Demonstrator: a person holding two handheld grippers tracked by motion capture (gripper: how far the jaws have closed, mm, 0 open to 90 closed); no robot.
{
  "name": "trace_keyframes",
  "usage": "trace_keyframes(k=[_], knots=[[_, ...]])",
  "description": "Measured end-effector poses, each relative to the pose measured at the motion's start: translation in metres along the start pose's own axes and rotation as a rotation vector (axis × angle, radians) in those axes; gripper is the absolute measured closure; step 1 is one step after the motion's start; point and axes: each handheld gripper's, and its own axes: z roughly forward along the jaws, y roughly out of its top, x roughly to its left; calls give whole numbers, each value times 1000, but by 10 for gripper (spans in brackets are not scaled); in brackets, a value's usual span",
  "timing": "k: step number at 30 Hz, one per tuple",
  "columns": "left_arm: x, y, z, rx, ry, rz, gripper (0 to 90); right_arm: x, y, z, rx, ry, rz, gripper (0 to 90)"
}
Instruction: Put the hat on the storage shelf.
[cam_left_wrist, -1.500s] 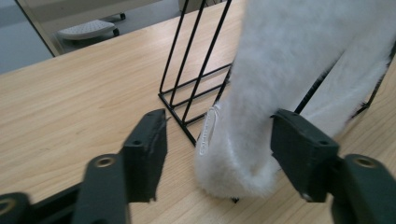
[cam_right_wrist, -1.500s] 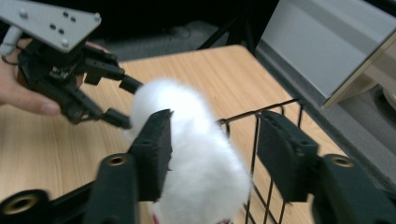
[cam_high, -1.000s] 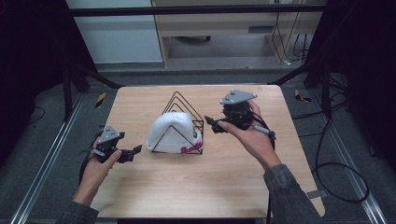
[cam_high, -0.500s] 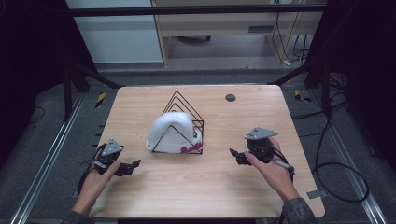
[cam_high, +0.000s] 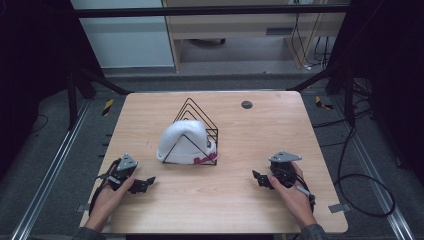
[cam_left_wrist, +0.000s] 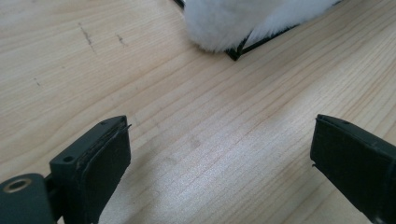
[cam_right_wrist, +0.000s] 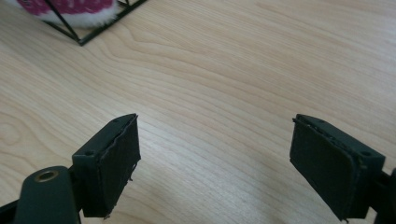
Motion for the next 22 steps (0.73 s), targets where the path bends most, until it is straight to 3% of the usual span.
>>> trace_keyframes(k=[2,7,11,22], knots=[[0,-1,5,26,9,-6,37,-2,-4,5,21,-9,16,148],[-1,-1,6,20,19,-15,33,3,-7,15,57,-47,6,137],[-1,-2,6,21,32,-29,22,8,-7,18,44,-68,0,128],[-2,-6,1,26,54,-50,5,17,-8,17,43,-120,50,126]])
